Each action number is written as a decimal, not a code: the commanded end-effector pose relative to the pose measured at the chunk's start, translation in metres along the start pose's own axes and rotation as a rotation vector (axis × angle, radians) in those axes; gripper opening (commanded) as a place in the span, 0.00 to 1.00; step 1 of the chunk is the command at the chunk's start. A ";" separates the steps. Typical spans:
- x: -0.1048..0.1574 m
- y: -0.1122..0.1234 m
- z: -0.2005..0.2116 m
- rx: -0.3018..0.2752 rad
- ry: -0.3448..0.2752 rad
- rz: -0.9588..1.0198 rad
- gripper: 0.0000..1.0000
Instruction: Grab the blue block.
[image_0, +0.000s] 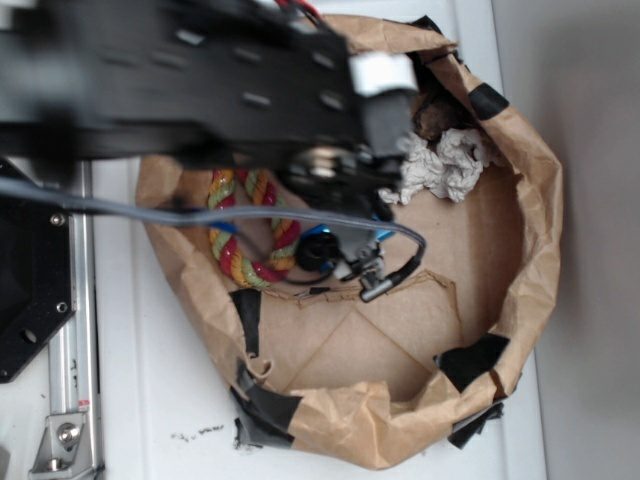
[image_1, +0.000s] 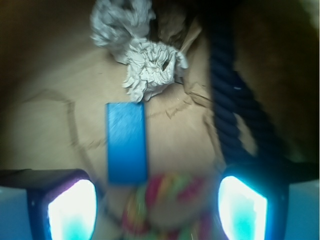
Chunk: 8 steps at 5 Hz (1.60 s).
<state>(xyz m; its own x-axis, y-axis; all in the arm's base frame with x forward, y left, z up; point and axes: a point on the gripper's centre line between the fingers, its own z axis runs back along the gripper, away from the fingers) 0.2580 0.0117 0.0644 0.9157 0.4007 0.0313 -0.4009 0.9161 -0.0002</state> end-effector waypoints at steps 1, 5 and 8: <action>0.009 -0.037 -0.055 -0.008 0.006 -0.082 1.00; -0.001 -0.011 0.028 -0.014 -0.202 -0.295 0.00; 0.007 0.016 0.122 -0.061 -0.161 -0.336 0.00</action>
<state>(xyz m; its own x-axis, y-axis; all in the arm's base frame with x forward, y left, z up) 0.2522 0.0234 0.1755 0.9862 0.0837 0.1427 -0.0816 0.9965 -0.0202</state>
